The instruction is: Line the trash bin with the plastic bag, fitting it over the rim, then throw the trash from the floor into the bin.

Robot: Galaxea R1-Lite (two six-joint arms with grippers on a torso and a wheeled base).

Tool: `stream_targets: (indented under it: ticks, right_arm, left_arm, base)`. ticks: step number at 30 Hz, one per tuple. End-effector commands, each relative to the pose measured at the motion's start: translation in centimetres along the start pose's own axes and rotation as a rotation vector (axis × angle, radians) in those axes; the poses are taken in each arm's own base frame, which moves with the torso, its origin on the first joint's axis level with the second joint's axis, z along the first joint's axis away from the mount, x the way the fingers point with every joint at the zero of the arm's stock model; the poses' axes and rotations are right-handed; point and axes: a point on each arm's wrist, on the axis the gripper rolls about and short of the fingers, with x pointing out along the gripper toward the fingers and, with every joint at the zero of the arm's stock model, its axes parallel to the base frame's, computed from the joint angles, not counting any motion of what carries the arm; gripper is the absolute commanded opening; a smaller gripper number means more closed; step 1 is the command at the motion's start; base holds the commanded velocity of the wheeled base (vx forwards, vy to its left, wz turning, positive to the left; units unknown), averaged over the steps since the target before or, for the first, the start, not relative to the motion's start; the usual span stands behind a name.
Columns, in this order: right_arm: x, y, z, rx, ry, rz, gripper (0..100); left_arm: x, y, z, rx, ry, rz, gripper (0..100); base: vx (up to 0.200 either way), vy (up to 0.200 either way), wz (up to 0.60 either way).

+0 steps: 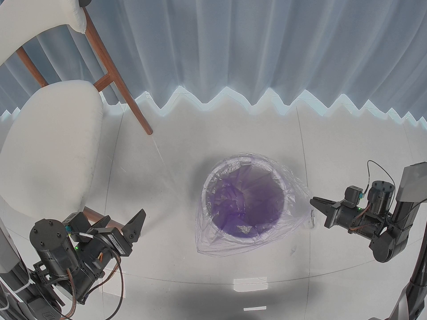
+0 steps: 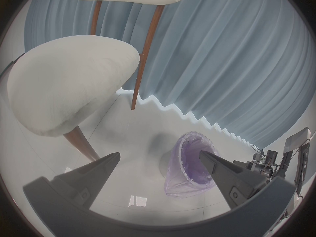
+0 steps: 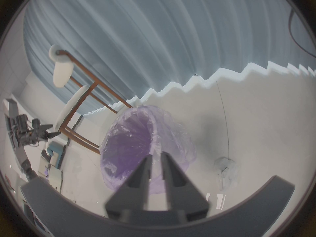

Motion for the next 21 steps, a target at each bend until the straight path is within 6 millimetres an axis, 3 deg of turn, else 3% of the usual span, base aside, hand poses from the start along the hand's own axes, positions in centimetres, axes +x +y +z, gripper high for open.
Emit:
stream_targets:
  ticks: [1, 9, 12, 21]
  right_arm:
    - [0.0, -0.4, -1.8, -0.028, 0.031, 0.003, 0]
    - [1.8, 0.3, -2.5, -0.041, 0.050, 0.054, 0]
    - [2.5, -0.4, -4.7, -0.020, 0.114, 0.042, 0]
    - [4.0, -2.5, -6.9, 0.001, 0.147, 0.008, 0]
  left_arm:
    - [-0.2, 0.3, -0.4, 0.008, 0.020, 0.012, 100]
    - [-0.2, 0.3, -0.4, 0.008, 0.020, 0.012, 100]
    - [-0.2, 0.3, -0.4, 0.008, 0.020, 0.012, 100]
    - [-0.2, 0.3, -0.4, 0.008, 0.015, 0.020, 100]
  base:
    - [0.000, 0.000, 0.00]
    - [0.000, 0.000, 0.00]
    - [0.000, 0.000, 0.00]
    - [0.000, 0.000, 0.00]
